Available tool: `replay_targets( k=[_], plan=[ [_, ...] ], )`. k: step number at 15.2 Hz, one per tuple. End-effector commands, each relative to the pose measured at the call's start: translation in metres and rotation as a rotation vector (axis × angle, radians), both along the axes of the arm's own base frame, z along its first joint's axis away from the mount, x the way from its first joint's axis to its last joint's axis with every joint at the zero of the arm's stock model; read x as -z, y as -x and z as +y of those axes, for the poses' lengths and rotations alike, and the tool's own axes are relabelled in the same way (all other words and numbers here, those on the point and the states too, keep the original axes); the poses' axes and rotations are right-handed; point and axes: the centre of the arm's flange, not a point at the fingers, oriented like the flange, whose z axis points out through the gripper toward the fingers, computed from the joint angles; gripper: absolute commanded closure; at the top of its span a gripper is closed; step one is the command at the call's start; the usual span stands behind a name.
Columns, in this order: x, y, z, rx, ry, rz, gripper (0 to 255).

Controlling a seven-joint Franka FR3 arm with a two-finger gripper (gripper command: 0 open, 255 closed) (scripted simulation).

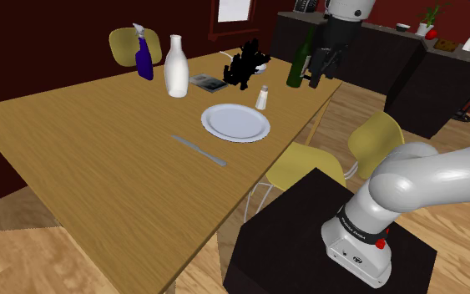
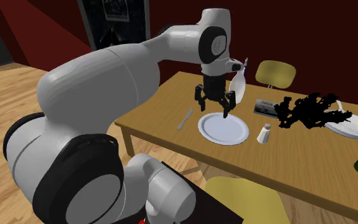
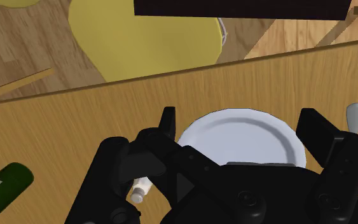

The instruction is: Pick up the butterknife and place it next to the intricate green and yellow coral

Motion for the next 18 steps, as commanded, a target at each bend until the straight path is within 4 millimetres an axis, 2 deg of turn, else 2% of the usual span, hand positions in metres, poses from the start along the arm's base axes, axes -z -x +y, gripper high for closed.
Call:
replay_targets(
  k=[1, 18],
  plan=[
    [0.0, 0.0, 0.0, 0.0, 0.0, 0.0, 0],
    [0.121, -0.136, 0.143, -0.068, -0.025, 0.115, 0]
  ],
)
